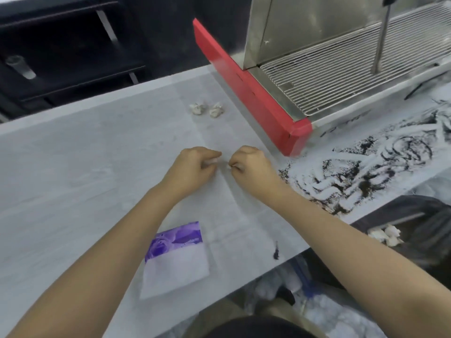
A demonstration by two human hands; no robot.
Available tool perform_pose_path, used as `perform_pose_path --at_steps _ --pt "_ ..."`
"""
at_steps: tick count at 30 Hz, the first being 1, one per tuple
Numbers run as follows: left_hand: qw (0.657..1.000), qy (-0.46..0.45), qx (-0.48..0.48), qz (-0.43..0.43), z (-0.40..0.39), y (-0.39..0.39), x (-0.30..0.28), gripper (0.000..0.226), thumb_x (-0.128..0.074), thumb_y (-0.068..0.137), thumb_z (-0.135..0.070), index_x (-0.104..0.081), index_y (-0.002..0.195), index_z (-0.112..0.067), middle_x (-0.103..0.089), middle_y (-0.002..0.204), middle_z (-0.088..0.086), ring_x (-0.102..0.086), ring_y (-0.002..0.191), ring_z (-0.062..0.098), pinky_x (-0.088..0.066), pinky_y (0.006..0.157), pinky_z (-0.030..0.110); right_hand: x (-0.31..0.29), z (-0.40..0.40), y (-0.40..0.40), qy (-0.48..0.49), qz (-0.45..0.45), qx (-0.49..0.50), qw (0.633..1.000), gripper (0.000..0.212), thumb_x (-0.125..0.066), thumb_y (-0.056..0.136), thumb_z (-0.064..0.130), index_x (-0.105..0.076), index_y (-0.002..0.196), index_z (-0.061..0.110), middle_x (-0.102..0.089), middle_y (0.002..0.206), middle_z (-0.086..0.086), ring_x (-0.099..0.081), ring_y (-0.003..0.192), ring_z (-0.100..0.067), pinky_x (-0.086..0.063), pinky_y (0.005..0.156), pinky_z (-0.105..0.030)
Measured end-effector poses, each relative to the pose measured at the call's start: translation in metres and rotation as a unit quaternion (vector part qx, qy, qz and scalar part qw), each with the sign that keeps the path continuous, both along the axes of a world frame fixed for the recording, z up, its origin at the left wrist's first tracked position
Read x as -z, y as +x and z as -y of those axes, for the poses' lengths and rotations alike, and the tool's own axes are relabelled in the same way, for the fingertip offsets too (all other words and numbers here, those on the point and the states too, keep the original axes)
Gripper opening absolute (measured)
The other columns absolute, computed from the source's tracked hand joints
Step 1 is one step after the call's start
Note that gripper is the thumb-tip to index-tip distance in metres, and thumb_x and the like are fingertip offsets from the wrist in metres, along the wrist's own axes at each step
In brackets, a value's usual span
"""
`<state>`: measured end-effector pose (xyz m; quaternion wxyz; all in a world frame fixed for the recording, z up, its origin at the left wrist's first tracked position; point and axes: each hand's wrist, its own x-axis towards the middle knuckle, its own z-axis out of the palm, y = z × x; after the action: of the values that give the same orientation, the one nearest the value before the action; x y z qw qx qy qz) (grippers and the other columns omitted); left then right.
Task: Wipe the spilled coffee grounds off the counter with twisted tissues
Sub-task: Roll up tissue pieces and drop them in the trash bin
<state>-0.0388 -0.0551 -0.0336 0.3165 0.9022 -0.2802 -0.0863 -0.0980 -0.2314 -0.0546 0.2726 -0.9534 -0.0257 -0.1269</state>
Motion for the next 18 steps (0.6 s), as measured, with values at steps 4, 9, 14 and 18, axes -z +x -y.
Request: perform_pose_path --at_steps 4,9,14,18 --pt "0.992 -0.1 -0.003 -0.077 0.03 -0.066 -0.039 0.026 -0.069 0.091 -0.019 -0.073 0.115 -0.025 -0.071 0.109 -0.015 -0.065 0.095 -0.003 -0.05 0.084 0.012 -0.029 0.028 -0.077 0.093 0.077 0.028 0.992 0.013 -0.071 0.072 -0.002 -0.075 0.082 0.005 -0.07 0.086 -0.006 -0.067 0.076 -0.02 -0.055 0.071 -0.031" --pt "0.973 -0.171 0.069 -0.136 0.098 -0.153 -0.058 0.027 -0.071 0.089 -0.015 -0.074 0.114 -0.024 -0.071 0.11 -0.016 -0.066 0.097 -0.003 -0.051 0.08 0.011 -0.047 0.091 -0.184 0.125 0.115 0.144 0.975 0.013 -0.074 0.076 -0.001 -0.075 0.088 0.004 -0.07 0.094 -0.007 -0.063 0.085 -0.013 -0.048 0.082 -0.011" --pt "0.962 -0.135 0.175 -0.16 0.2 -0.211 -0.023 0.031 -0.064 0.093 -0.018 -0.068 0.123 -0.026 -0.066 0.12 -0.015 -0.06 0.107 -0.005 -0.05 0.086 0.012 -0.018 0.178 -0.266 0.105 0.042 0.264 0.958 0.014 -0.072 0.079 0.003 -0.076 0.091 0.01 -0.071 0.095 -0.002 -0.064 0.086 -0.011 -0.044 0.079 -0.005" --pt "0.945 -0.034 0.264 -0.189 0.317 -0.25 0.027 0.029 -0.056 0.096 -0.027 -0.064 0.124 -0.028 -0.067 0.114 -0.009 -0.063 0.097 0.004 -0.052 0.084 0.024 0.035 0.276 -0.323 0.114 -0.061 0.368 0.921 0.023 -0.069 0.084 0.009 -0.073 0.106 0.013 -0.069 0.101 -0.002 -0.06 0.087 -0.01 -0.046 0.08 -0.01"
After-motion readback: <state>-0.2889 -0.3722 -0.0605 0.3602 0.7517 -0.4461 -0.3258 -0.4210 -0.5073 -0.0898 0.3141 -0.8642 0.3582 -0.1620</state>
